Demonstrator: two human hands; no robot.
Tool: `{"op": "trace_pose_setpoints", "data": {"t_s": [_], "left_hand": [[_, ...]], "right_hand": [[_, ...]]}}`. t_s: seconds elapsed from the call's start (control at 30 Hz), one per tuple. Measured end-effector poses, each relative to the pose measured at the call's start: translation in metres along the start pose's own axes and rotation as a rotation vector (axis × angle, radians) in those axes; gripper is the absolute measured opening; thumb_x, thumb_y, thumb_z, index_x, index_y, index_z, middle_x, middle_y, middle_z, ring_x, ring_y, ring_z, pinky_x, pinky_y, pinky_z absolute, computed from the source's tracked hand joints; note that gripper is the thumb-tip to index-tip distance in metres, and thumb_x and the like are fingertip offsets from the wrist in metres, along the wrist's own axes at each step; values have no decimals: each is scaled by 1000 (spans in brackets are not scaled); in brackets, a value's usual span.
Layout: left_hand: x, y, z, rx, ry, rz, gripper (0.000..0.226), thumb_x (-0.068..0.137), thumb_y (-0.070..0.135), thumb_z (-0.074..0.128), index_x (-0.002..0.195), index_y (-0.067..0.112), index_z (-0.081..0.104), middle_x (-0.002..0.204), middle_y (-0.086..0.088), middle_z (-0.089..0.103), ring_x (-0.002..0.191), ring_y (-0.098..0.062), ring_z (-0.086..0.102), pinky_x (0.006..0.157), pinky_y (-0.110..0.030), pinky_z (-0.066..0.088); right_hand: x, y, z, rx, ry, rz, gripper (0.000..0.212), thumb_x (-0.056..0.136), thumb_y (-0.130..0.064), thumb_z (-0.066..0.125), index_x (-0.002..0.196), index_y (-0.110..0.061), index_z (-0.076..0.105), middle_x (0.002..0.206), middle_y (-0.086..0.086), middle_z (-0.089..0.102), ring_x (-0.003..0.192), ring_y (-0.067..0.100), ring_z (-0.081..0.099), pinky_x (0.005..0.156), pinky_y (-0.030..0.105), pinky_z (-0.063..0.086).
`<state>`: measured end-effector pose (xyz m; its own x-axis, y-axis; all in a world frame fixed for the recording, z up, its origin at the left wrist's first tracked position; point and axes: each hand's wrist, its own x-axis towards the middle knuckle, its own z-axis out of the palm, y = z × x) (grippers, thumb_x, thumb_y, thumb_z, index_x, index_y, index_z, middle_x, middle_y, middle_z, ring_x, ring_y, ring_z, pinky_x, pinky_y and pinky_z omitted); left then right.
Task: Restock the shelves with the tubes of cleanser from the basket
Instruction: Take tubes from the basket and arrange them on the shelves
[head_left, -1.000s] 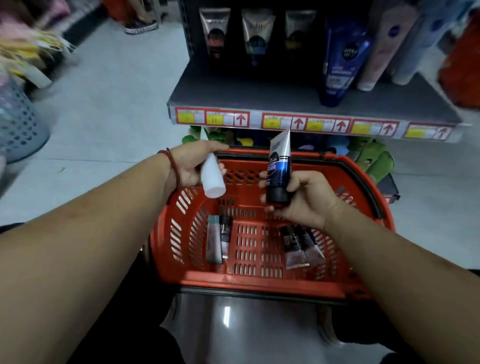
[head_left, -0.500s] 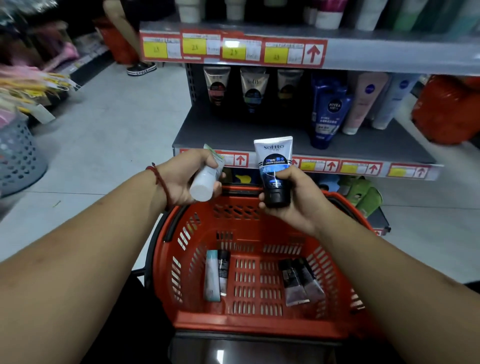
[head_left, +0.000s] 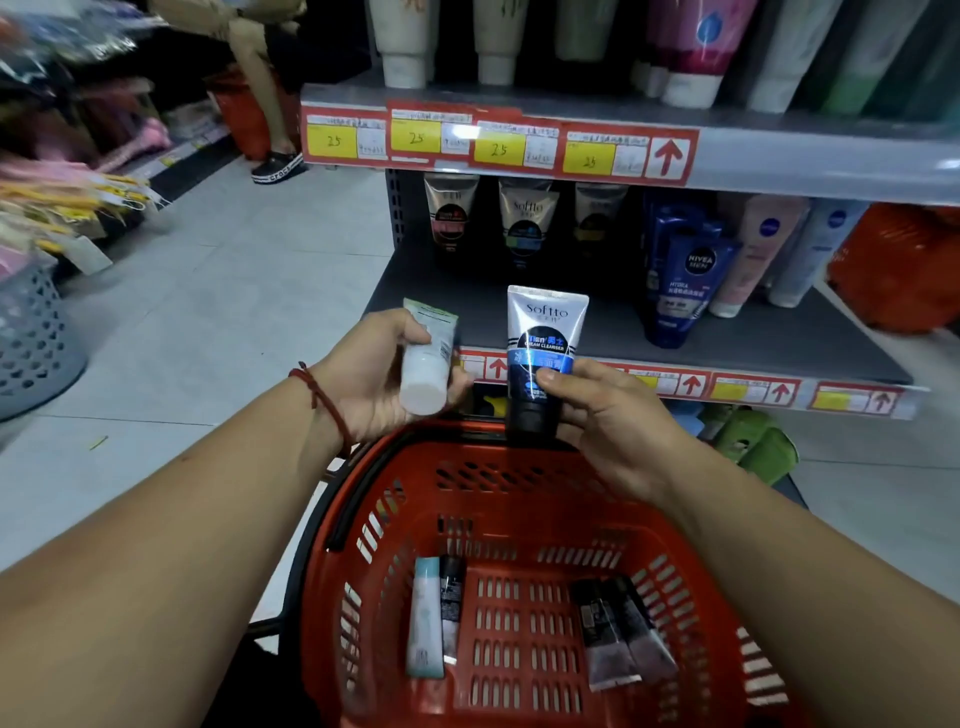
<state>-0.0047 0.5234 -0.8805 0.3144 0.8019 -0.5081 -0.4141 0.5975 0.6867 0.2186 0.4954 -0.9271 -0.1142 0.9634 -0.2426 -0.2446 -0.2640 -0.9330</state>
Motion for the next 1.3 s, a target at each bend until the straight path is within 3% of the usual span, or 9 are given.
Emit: {"op": "trace_pose_setpoints", "data": {"t_s": [0.07, 0.23, 0.37, 0.43, 0.5, 0.63, 0.73, 0.9, 1.3], "left_hand": [[3, 6, -4, -4, 18, -9, 34, 91, 18, 40, 117, 1, 52, 96, -21, 65, 75, -32, 69, 63, -45, 63], [13, 22, -15, -45, -26, 101, 37, 97, 37, 31, 118, 15, 52, 81, -10, 58, 58, -22, 51, 55, -25, 45], [23, 28, -19, -163, -31, 196, 31, 100, 26, 43, 120, 7, 55, 97, -11, 60, 76, -23, 61, 69, -34, 58], [29, 29, -18, -221, 13, 217, 28, 100, 20, 52, 121, 2, 56, 110, -14, 57, 94, -27, 64, 84, -49, 60], [36, 30, -14, -221, 71, 243, 26, 99, 15, 57, 121, 0, 54, 113, -16, 55, 102, -30, 64, 83, -56, 58], [50, 27, -12, -57, 108, 326, 12, 96, 8, 61, 107, 4, 61, 103, -17, 64, 103, -27, 66, 76, -45, 62], [58, 27, -18, -9, 108, 398, 22, 92, 5, 64, 114, 4, 64, 114, -17, 70, 105, -26, 71, 74, -37, 63], [61, 26, -28, 60, 129, 447, 50, 73, 3, 74, 122, 0, 64, 116, -16, 73, 102, -28, 73, 86, -45, 61], [58, 23, -32, 196, 125, 433, 41, 74, 6, 77, 114, 3, 71, 105, -12, 77, 97, -27, 75, 88, -43, 58]], "right_hand": [[3, 1, 2, 4, 8, -9, 32, 90, -11, 70, 121, -5, 65, 115, 13, 74, 105, 27, 70, 98, 42, 54], [19, -2, 3, 34, 14, -49, 38, 88, -12, 73, 125, -8, 64, 123, 14, 71, 113, 28, 69, 105, 45, 50], [44, -12, 7, -8, 103, -147, 31, 88, -5, 72, 119, -5, 66, 113, 16, 73, 104, 28, 72, 87, 33, 59], [60, -18, 8, -48, 178, -202, 33, 86, -4, 74, 118, -7, 66, 102, 8, 76, 102, 27, 73, 89, 35, 59], [79, -24, 9, -118, 224, -243, 36, 85, -6, 76, 120, -10, 66, 106, 6, 77, 102, 24, 73, 92, 37, 58], [120, -33, 8, -205, 285, -296, 45, 83, -7, 79, 125, -10, 63, 111, 5, 75, 99, 18, 73, 87, 31, 57], [146, -33, 6, -295, 305, -314, 52, 82, -10, 80, 130, -9, 61, 118, 6, 72, 105, 20, 71, 92, 32, 57], [166, -31, 0, -425, 336, -344, 45, 86, -12, 77, 128, -9, 60, 113, 1, 67, 105, 19, 67, 90, 26, 55], [184, -34, -4, -549, 363, -362, 45, 89, -18, 75, 131, -14, 61, 125, 4, 67, 112, 20, 64, 94, 29, 52]]}}
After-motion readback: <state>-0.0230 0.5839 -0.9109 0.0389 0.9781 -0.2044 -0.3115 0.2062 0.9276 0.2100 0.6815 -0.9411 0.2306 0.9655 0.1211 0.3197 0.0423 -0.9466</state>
